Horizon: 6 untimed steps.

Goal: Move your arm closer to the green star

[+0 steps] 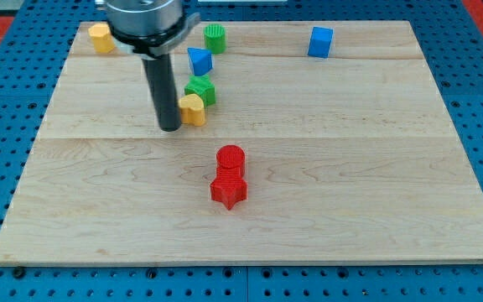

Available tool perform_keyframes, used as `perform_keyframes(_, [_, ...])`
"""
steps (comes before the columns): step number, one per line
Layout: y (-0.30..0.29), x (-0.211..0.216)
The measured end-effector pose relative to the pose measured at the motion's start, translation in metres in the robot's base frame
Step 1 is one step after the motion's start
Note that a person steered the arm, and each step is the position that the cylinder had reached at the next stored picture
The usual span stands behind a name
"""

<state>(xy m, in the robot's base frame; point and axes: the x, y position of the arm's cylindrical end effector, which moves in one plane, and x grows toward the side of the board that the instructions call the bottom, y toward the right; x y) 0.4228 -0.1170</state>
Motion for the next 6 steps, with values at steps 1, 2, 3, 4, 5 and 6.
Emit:
perform_keyframes(1, [-0.049,-0.001])
perform_keyframes(2, [-0.067,-0.003])
perform_keyframes(3, [-0.069,-0.003])
perform_keyframes(4, [-0.07,-0.003])
perform_keyframes(5, [-0.071,-0.003])
perform_keyframes(6, [-0.064,-0.033])
